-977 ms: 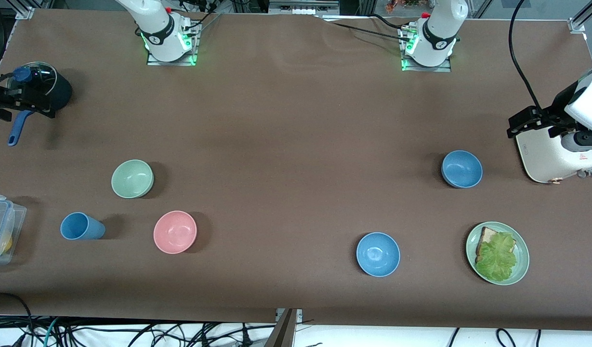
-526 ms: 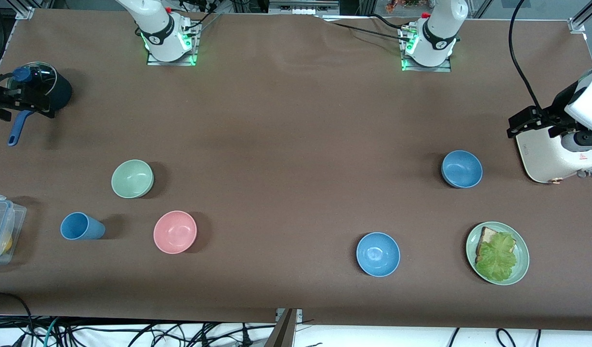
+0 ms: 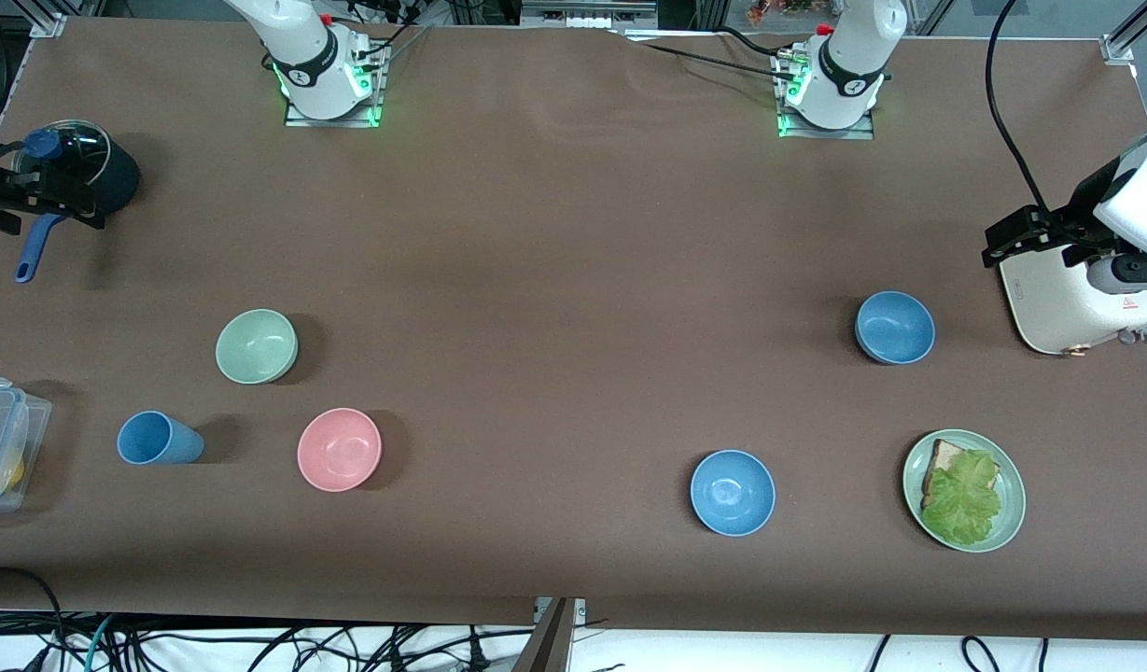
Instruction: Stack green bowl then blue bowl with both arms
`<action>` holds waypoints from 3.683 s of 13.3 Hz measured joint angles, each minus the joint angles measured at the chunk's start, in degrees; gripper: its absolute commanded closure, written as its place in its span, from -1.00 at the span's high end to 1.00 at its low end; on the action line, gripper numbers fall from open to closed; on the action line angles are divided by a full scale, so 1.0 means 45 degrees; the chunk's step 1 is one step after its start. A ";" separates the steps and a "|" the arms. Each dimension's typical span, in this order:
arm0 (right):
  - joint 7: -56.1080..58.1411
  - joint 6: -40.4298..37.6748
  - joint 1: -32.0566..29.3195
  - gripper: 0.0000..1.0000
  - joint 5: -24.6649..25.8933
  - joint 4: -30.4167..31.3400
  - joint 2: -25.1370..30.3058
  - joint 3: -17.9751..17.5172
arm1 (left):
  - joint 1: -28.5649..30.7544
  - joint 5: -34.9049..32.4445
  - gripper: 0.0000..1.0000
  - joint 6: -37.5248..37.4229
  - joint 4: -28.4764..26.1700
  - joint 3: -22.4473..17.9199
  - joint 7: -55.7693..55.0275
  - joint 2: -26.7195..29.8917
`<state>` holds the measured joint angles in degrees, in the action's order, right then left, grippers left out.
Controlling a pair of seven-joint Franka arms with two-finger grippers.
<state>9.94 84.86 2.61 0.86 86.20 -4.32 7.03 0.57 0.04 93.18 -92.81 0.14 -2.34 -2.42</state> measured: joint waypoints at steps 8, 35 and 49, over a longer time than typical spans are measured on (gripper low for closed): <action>0.0000 0.0000 -0.0006 0.98 0.0001 0.0000 -0.0003 0.0000 | 0.0000 0.0001 1.00 0.0000 0.0011 0.0001 0.0000 -0.0002; -0.0022 0.0066 -0.0012 0.98 0.0128 -0.0007 -0.0070 0.0000 | -0.0020 0.0003 1.00 0.0030 0.0132 0.0039 0.0000 -0.0064; -0.0055 0.1920 -0.0182 0.98 0.0303 0.0035 -0.3173 0.0006 | -0.0034 0.0003 1.00 0.0030 0.0150 0.0082 0.0000 -0.0067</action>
<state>9.70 93.50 1.80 2.22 86.36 -18.60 7.06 0.42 0.06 93.31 -92.13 0.50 -2.34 -2.72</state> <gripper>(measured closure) 0.009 0.000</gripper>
